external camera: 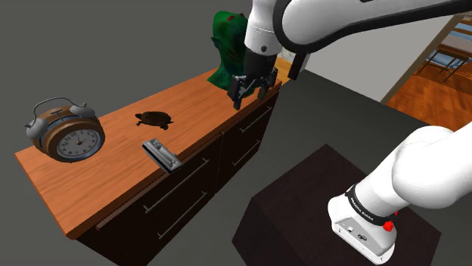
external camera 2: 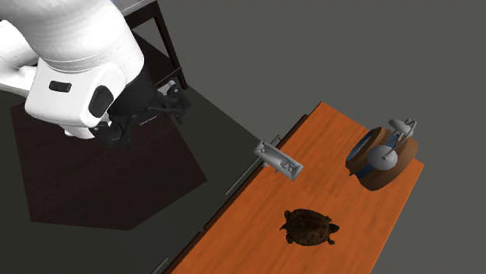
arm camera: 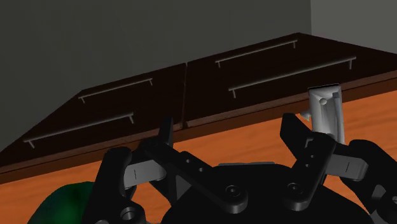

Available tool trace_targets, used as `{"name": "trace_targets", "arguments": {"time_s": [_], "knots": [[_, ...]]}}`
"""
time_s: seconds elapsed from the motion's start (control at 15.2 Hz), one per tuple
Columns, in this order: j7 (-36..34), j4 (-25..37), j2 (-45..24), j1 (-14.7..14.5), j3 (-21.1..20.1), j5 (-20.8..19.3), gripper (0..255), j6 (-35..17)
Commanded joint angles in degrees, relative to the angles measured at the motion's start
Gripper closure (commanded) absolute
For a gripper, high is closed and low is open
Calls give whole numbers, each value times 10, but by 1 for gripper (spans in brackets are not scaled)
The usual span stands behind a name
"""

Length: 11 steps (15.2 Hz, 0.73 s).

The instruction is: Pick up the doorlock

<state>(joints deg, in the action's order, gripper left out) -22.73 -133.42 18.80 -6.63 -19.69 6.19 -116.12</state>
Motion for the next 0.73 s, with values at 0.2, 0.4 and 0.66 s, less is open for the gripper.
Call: {"name": "trace_targets", "arguments": {"time_s": [0.2,0.4,0.66], "knots": [[-74,53,-104,-3,-50,-52,0,-52],[-125,94,-173,-9,-71,-99,0,-73],[-194,161,-269,-30,-85,-174,0,-85]]}}
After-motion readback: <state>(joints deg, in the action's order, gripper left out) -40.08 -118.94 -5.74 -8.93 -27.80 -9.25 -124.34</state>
